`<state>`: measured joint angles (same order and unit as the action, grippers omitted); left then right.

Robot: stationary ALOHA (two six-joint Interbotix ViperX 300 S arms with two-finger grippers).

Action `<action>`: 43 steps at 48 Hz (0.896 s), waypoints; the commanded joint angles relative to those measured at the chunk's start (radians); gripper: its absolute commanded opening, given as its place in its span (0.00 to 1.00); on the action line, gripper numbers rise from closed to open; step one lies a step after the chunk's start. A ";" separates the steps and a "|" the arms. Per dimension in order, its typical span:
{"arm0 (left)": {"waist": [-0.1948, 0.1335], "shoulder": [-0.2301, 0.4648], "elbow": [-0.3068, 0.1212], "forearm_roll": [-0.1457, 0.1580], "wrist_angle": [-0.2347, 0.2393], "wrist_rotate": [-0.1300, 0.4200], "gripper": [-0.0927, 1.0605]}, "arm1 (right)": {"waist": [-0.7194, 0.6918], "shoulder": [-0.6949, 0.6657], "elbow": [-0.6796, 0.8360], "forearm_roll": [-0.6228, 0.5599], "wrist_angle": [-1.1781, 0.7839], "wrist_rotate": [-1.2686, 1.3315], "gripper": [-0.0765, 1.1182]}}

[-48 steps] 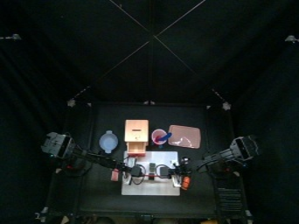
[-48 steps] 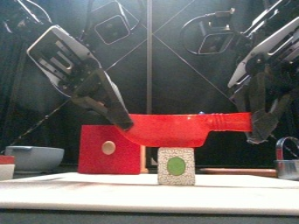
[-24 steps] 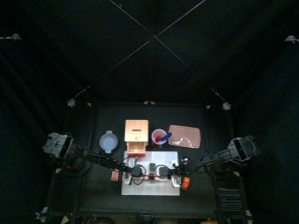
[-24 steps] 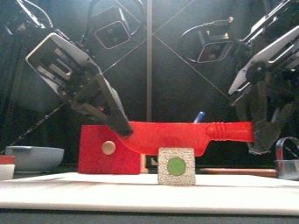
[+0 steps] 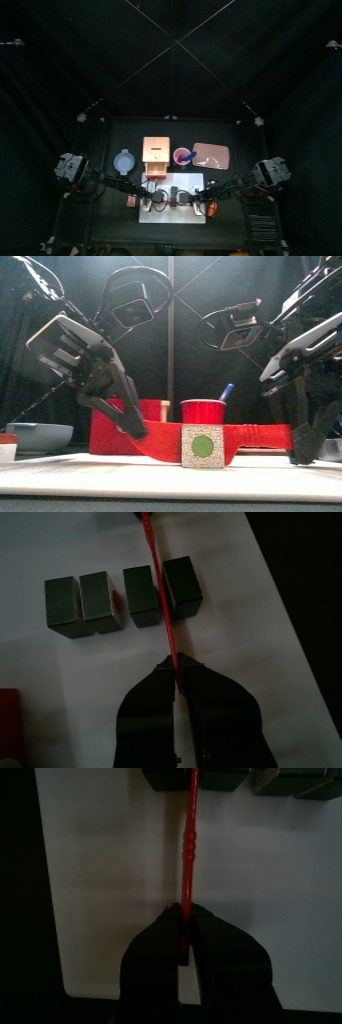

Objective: Place sushi on board then cut the sushi with the knife then place the pieces on the plate
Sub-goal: Cut the sushi into 4 pieces

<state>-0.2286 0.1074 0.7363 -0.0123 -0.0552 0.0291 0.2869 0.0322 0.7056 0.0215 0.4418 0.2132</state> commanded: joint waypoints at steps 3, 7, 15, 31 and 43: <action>0.002 -0.075 -0.006 0.003 0.008 0.003 0.43 | 0.014 -0.094 -0.012 -0.032 0.069 -0.005 0.30; 0.003 -0.109 -0.003 0.006 0.006 0.005 0.43 | 0.014 -0.124 -0.014 -0.051 0.097 -0.005 0.30; 0.023 -0.152 0.002 0.034 0.005 0.005 0.43 | 0.008 -0.178 -0.012 -0.081 0.144 -0.005 0.30; 0.123 -0.138 0.012 0.153 0.003 0.006 0.42 | -0.057 -0.192 0.000 -0.199 0.184 -0.006 0.30; 0.127 -0.109 0.015 0.155 0.009 0.005 0.43 | -0.074 -0.178 0.012 -0.209 0.178 -0.006 0.30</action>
<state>-0.0982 -0.0031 0.7532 0.1396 -0.0552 0.0322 0.2102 -0.1365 0.7164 -0.1871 0.6136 0.2132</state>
